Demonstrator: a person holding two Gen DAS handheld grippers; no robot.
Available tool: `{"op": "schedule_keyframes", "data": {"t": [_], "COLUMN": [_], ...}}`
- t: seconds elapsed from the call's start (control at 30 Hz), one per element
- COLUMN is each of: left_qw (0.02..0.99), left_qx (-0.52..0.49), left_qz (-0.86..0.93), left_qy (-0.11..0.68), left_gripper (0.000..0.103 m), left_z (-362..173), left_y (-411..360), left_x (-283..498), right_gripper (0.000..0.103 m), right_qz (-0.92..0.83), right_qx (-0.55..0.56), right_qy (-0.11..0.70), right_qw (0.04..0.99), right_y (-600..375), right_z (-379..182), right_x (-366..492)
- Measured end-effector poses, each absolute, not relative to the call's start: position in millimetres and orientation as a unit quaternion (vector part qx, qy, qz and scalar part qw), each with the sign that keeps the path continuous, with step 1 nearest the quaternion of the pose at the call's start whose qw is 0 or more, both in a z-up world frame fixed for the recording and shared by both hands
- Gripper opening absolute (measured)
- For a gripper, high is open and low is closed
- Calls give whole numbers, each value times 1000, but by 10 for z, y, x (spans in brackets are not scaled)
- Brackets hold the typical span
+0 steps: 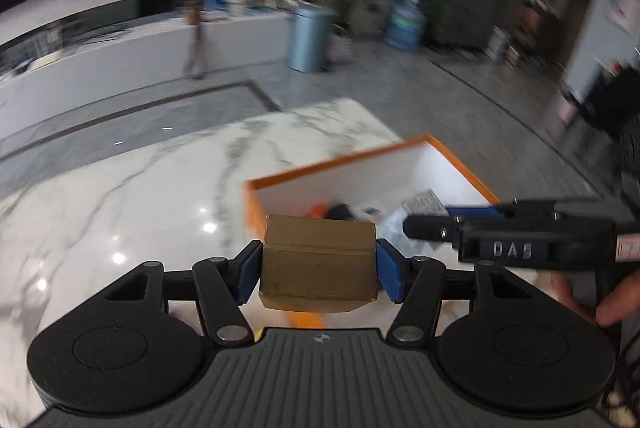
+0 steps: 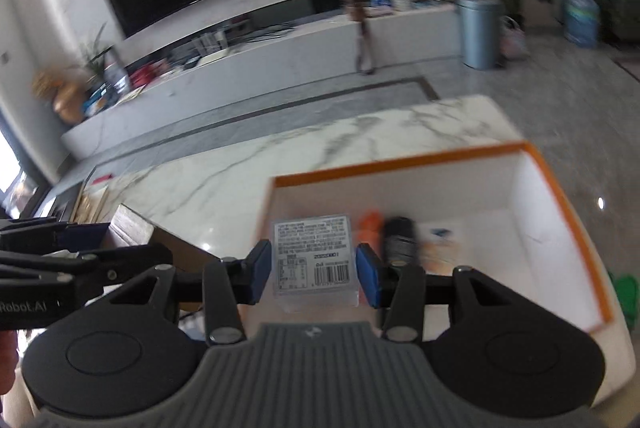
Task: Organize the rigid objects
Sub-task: 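Carry the cube and clear box over the orange box and lower them inside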
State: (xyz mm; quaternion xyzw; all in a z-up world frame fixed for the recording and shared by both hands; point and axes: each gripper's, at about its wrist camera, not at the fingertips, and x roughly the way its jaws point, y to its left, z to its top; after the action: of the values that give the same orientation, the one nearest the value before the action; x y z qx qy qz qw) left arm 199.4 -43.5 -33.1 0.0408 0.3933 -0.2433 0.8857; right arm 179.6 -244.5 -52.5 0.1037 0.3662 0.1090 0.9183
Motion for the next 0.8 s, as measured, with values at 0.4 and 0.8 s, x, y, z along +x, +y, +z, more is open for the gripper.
{"op": "schedule_keyframes", "data": {"t": [0.4, 0.8], "left_qw": [768, 611], "left_qx": [285, 400], "left_qz": [-371, -461], "left_qy": [438, 505], "left_gripper": [69, 69], "left_z": [-882, -1508], "left_y": [-1360, -1609], "left_x": [2525, 2782], "right_gripper": [47, 48], "right_qz": [76, 116], "right_qx": [170, 186], "right_qy": [409, 469], "right_qw": [893, 856], "right_y": [-3149, -3181], "right_z": [-886, -1203], "right_x": [1951, 2250]}}
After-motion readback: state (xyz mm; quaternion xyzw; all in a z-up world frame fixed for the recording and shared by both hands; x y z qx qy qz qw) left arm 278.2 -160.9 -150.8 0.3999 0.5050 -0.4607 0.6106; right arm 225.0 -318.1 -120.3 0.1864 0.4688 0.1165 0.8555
